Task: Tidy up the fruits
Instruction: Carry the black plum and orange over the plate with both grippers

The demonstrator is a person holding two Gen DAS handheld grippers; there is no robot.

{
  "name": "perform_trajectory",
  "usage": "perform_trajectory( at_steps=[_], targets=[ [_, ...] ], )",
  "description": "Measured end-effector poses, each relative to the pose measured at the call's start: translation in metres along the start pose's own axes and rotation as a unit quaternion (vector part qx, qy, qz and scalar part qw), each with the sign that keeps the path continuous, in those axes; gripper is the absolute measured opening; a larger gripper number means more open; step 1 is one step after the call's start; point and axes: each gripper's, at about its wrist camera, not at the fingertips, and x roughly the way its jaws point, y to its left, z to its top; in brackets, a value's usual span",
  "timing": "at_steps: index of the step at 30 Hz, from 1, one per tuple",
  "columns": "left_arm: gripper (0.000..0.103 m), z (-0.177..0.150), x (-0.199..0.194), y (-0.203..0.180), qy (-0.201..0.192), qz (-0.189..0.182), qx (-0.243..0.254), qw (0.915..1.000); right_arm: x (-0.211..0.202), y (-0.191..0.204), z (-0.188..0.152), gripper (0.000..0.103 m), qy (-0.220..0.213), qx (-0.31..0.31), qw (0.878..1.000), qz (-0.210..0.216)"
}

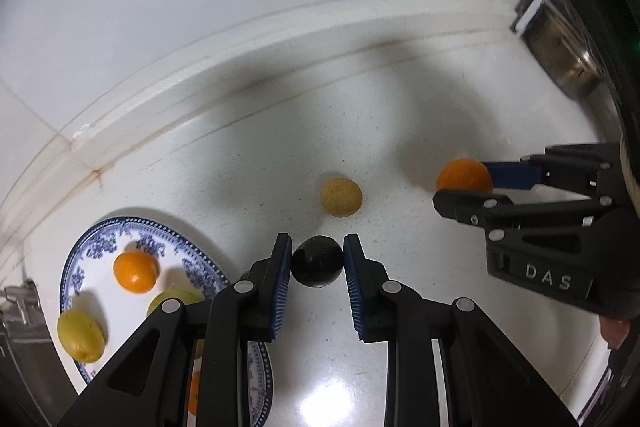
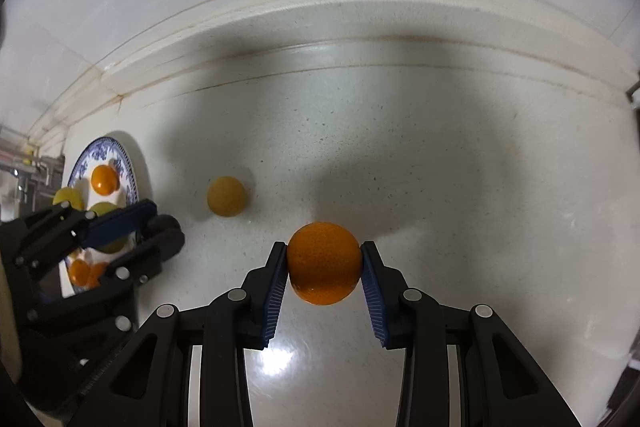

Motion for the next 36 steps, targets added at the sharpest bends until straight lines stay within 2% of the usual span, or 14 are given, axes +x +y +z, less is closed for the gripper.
perform_trajectory(
  at_steps=[10,14,26,36],
  targets=[
    [0.026,-0.022,-0.049,0.004,-0.058,0.004,-0.034,0.9978,-0.035,0.025,-0.017,0.038,-0.039,-0.042,0.998,-0.010],
    [0.026,-0.034,-0.073,0.013,-0.090,0.019,-0.043,0.9948,-0.052,0.037,-0.025,0.038,-0.064,-0.063,0.996,-0.021],
    [0.026,-0.064,-0.116,0.042,-0.150,0.040,-0.074,0.9850,-0.095,0.090,-0.039,0.038,-0.136,-0.116,0.983,-0.028],
    [0.026,-0.096,-0.139,0.070,-0.177,0.064,-0.100,0.9770,-0.108,0.139,-0.041,0.038,-0.166,-0.158,0.973,-0.010]
  ],
)
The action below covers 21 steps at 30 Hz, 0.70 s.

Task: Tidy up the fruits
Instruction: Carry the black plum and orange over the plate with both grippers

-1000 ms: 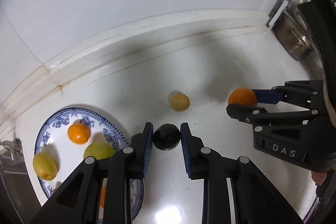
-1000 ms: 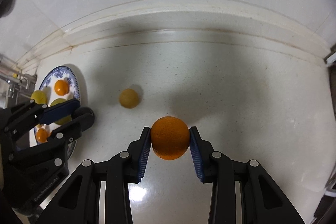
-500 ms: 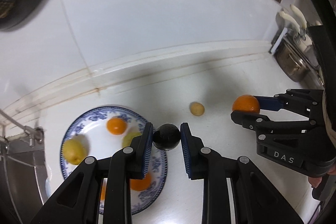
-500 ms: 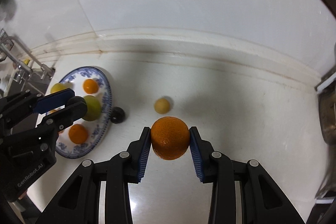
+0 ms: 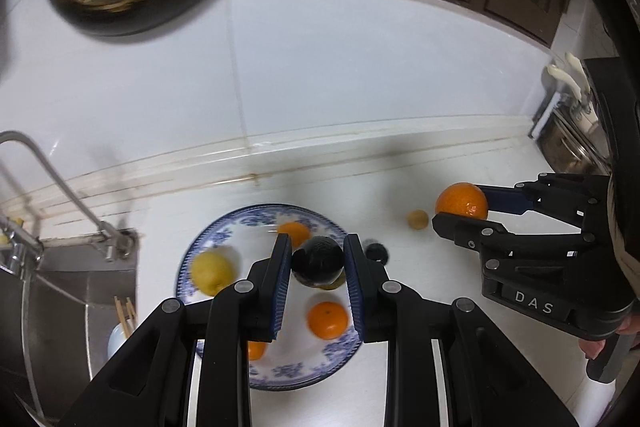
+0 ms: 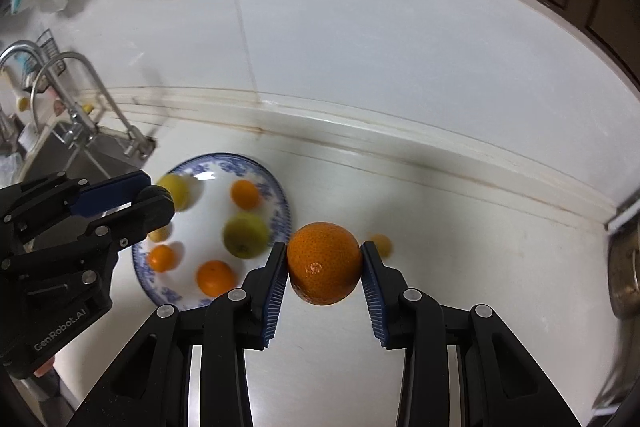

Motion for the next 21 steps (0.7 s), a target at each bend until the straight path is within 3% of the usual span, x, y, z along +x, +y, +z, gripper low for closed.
perform_trajectory(
  at_steps=[11,21],
  targets=[
    [0.026,-0.018,-0.010,0.046,-0.001,0.030,-0.025,0.9992,0.009,0.047,0.015,0.038,-0.011,-0.031,0.998,0.057],
    [0.026,-0.032,0.010,0.072,0.029,0.009,-0.046,0.9985,0.050,0.087,0.018,0.038,0.033,-0.060,0.993,0.099]
  ],
)
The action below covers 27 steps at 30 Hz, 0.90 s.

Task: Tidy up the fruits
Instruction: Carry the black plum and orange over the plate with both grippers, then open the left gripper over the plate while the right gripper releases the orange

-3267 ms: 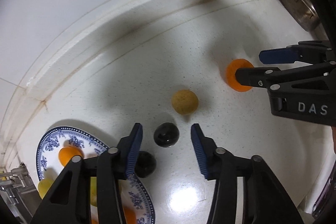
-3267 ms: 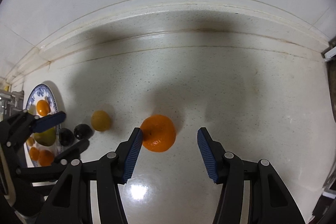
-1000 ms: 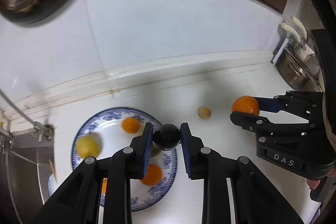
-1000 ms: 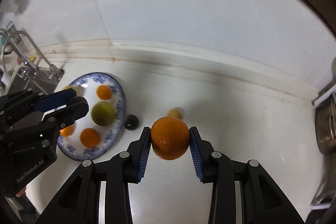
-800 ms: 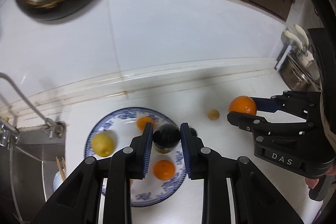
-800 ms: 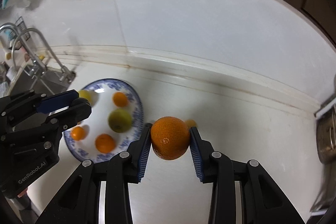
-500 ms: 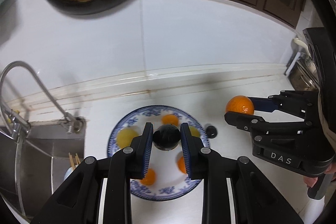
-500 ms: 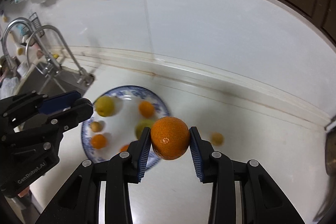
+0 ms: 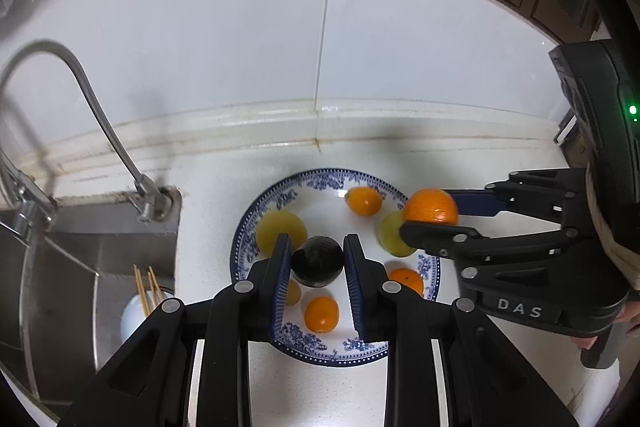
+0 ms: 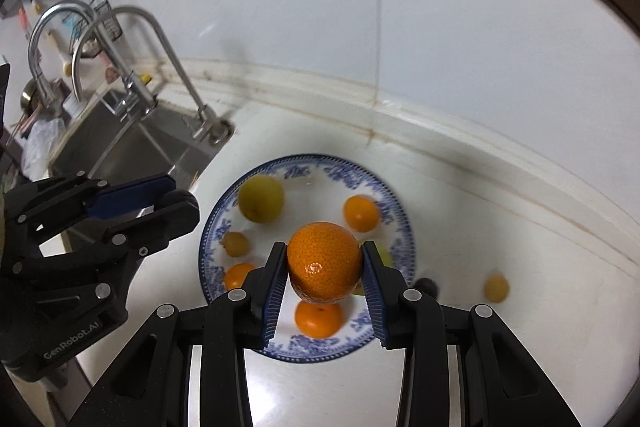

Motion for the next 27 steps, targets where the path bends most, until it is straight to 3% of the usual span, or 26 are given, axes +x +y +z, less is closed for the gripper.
perform_trajectory(
  at_steps=[16,20,27],
  targets=[
    [0.029,-0.001,0.033,0.004,0.040,-0.005,0.002,0.9992,0.032,-0.009,0.006,0.039,0.024,0.008,0.999,0.021],
    [0.034,-0.001,0.028,0.003,0.029,-0.001,-0.001,0.9996,0.026,-0.012,0.008,0.044,0.013,0.011,1.000,0.021],
    [0.034,0.001,0.004,-0.005,-0.003,0.010,0.004,0.9999,0.003,-0.014,0.005,0.044,-0.013,0.006,1.000,0.001]
  ],
)
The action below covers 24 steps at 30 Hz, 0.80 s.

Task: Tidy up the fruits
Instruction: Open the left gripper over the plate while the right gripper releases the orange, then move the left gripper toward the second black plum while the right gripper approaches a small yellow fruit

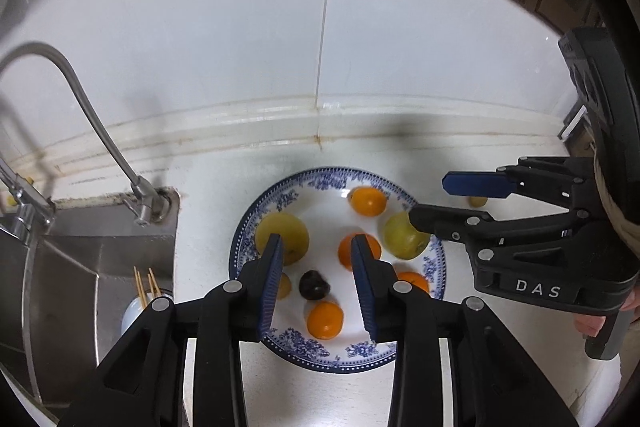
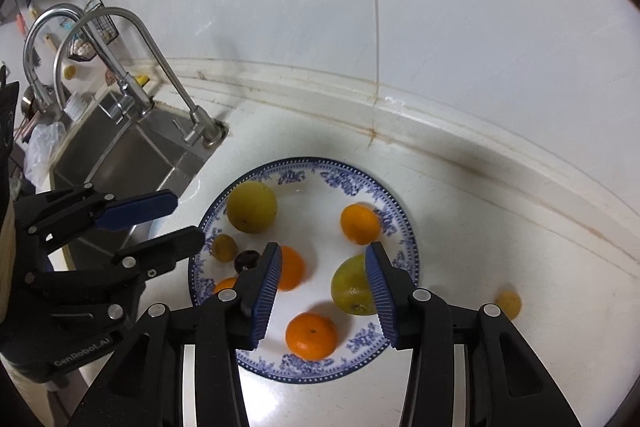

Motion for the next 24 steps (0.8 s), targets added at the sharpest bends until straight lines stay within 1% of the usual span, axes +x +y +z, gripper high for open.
perform_trajectory(
  at_steps=[6,13,16,19,22,24],
  targets=[
    [0.037,0.003,-0.022,-0.012,-0.027,-0.003,0.002,0.9996,-0.029,-0.003,-0.007,0.044,-0.025,-0.003,1.000,-0.007],
    [0.042,0.010,-0.039,-0.040,-0.048,-0.014,0.032,0.9982,-0.061,-0.018,-0.015,0.044,-0.043,0.000,0.999,-0.029],
    [0.045,0.015,-0.039,-0.054,-0.049,-0.020,0.048,0.9975,-0.071,-0.030,-0.018,0.044,-0.046,0.009,0.998,-0.037],
    [0.046,0.017,-0.035,-0.066,-0.045,-0.023,0.063,0.9968,-0.077,-0.044,-0.022,0.044,-0.045,0.020,0.998,-0.046],
    [0.046,0.020,-0.028,-0.081,-0.039,-0.031,0.087,0.9949,-0.081,-0.058,-0.026,0.044,-0.042,0.029,0.997,-0.061],
    [0.048,0.021,-0.023,-0.090,-0.040,-0.039,0.108,0.9926,-0.083,-0.068,-0.029,0.044,-0.038,0.035,0.997,-0.066]
  ],
)
